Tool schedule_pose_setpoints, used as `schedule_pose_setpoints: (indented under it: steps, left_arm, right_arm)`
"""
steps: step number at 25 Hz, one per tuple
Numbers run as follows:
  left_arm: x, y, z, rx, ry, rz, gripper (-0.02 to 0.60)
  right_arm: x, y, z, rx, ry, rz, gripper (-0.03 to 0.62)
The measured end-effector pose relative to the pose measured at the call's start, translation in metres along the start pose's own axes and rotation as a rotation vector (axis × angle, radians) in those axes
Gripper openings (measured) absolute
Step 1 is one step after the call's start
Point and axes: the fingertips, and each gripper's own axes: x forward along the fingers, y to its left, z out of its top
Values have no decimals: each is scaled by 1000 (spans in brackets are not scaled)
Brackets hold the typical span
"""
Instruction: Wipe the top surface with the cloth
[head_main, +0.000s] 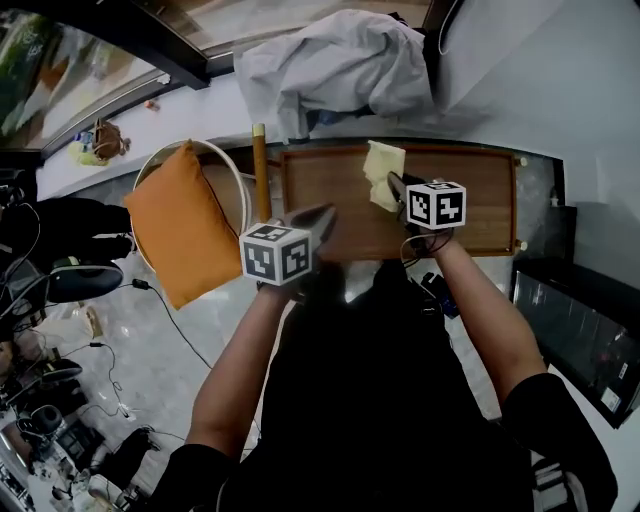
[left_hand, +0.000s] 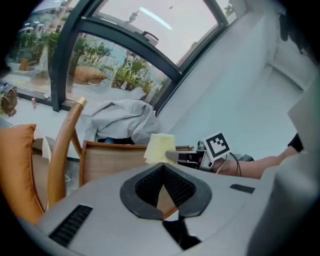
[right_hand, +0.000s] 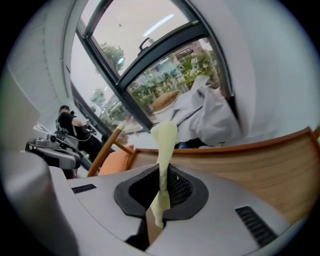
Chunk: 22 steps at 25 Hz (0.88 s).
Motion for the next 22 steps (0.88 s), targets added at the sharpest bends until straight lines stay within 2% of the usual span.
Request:
schedule_pose_setpoints:
  steps: [4,10,12,14,19,22]
  left_arm:
    - [-33,27,-4,-8,-19,8,8]
    - [-73,51,-17,-31,-34,-22,8]
    - [-78,55,-22,-43,-32,-35,8]
    - [-83,57,-26,-39,-25,-47,8]
    - [-85,59,-35,3,4,-59,8]
    - [-82,60,-36,19,19,-56,8]
  right_arm:
    - [55,92,-23,20,67,150,32]
    - [124,166,-67,29,194,237,32]
    - [139,172,-77,12,225,226,32]
    - [151,170,-82,-22,248,180,32]
    - [165,153,-92,-152,294,43,32]
    - [165,146,-96,-208,314,6,32]
